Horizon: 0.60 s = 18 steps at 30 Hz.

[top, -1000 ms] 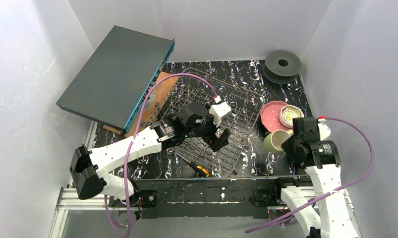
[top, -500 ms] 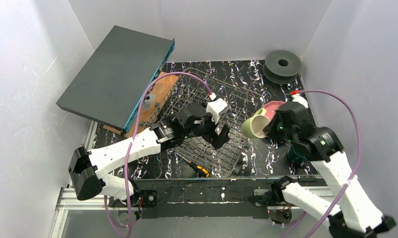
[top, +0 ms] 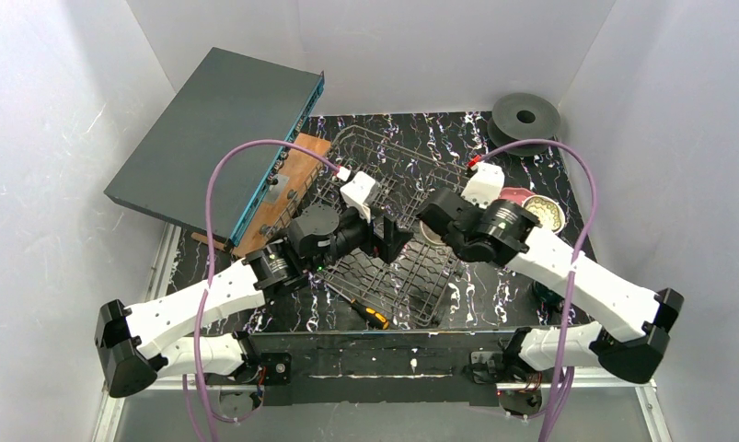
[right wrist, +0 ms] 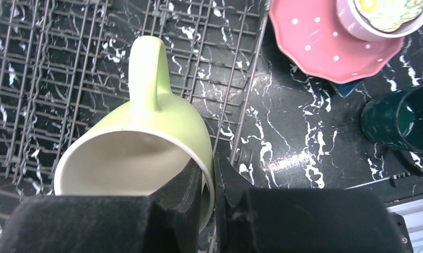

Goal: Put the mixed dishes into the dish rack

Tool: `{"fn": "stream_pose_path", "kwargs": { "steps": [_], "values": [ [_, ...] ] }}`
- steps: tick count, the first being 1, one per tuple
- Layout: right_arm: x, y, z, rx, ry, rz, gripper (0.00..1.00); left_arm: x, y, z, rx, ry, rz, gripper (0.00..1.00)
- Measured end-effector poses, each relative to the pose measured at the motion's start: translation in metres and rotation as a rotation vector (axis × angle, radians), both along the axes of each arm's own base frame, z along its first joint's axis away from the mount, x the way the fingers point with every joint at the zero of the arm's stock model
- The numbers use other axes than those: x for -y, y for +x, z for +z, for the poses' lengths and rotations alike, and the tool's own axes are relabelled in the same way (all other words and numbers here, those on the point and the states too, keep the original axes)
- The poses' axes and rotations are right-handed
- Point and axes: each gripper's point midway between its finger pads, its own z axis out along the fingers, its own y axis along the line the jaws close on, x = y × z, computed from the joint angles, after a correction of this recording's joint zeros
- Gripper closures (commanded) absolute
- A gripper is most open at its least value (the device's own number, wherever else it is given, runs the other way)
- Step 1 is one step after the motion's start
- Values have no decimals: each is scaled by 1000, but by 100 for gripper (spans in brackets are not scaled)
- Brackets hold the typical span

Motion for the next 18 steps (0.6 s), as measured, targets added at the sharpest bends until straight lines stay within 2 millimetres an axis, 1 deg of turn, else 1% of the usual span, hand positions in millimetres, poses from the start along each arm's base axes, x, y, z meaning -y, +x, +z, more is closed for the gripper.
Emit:
{"fn": "stream_pose_path", "kwargs": {
  "steps": [2,4,5,7,9,12,15,18],
  "values": [
    [-1,0,1,15,-33,-38,99,1,1,3,-7,-21,10,26],
    [-3,0,3,35,-49,-71,99,3,2,0,-27,-30,19,33],
    [-4,-1,3,45,-53,-84,99,4,3,-2,-39,-31,25,35],
    [-5,-3,4,62,-49,-102,99,5,4,-6,-59,-33,35,36],
    [-8,-6,5,77,-39,-107,99,7,4,-10,-81,-39,42,36],
    [-14,-6,8,108,-19,-105,99,8,4,-12,-98,-49,44,32],
    [-19,-5,10,122,0,-101,99,8,3,-12,-106,-55,45,30],
    [-24,-2,8,139,12,-90,99,8,4,-13,-108,-52,51,25]
  ]
}}
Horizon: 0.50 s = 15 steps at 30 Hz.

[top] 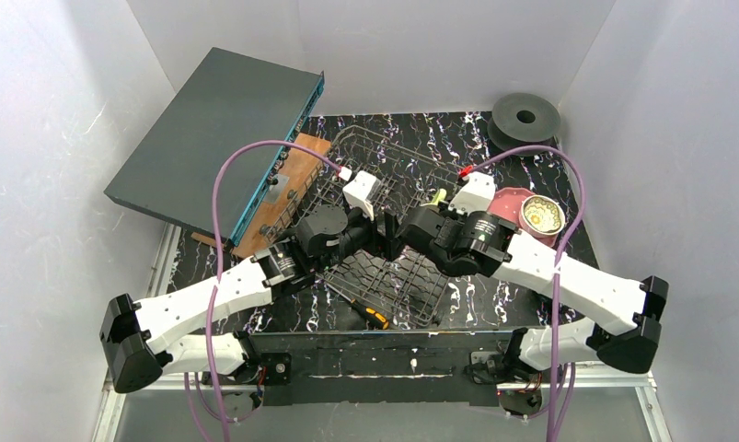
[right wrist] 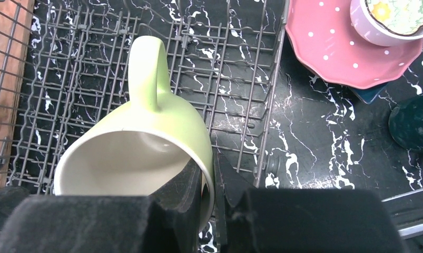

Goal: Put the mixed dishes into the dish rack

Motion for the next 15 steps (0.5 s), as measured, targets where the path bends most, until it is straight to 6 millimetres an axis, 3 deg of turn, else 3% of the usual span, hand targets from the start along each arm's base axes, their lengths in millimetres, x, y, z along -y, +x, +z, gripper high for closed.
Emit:
{"fn": "stream_pose_path", "kwargs": {
  "steps": [5,7,10,15],
  "values": [
    [5,-2,-16,11,-19,84,99,-4,5,0,22,17,23,13],
    [7,-5,-25,-2,23,155,99,-4,5,1,34,24,18,3],
    [12,-4,-34,-38,138,252,99,-3,1,3,55,32,-16,2],
    [27,9,-18,-67,389,349,99,6,-24,13,110,28,-194,2]
  ]
}}
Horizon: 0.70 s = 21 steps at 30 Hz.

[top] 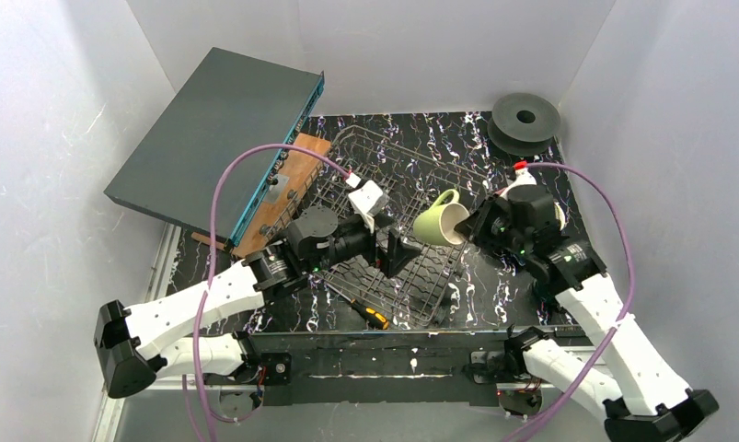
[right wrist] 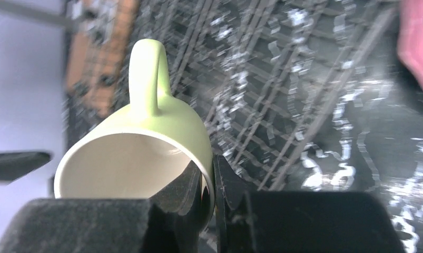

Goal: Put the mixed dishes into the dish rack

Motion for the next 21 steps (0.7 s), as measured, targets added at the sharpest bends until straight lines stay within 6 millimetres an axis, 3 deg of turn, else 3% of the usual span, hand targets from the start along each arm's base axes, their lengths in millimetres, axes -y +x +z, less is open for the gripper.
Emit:
{"fn": "stream_pose_path", "kwargs": {
  "steps": [6,13,21],
  "values": [
    [-36,-27,38,-10,309,336,99,-8,-19,30,35,-72,-77,2],
    [-62,-73,53,95,557,624,99,-26,-26,73,-254,-317,-5,2],
    [-77,-71,60,135,753,726,99,-39,-59,94,-524,-463,-44,2]
  ]
}}
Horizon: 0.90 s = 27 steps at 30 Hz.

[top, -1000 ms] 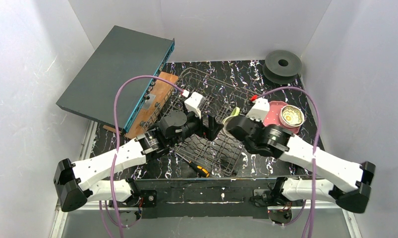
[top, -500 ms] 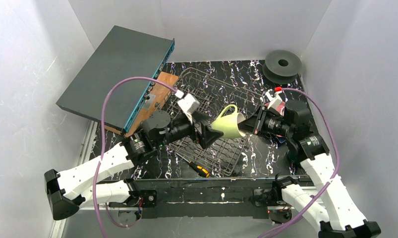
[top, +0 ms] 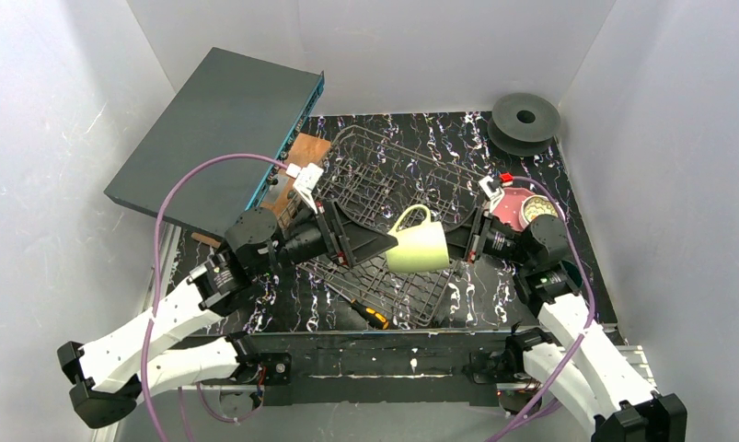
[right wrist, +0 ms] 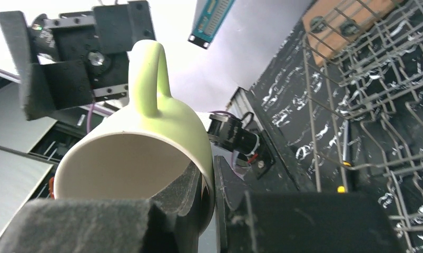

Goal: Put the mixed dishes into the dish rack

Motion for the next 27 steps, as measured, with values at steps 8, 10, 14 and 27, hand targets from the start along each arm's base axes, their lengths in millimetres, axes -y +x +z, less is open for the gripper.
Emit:
{"fn": "stream_pose_path", "kwargs": {
  "steps": [8,10,14,27],
  "values": [
    [1,-10,43,103,147,43,99,19,-6,-18,-141,38,-50,5],
    [2,-15,49,126,162,50,99,31,-11,-22,-163,57,-81,7],
    [3,-21,53,134,175,57,99,43,-22,-16,-131,51,-105,10],
    [3,-23,59,117,230,20,99,56,-27,-4,-56,-27,-52,16]
  ]
}}
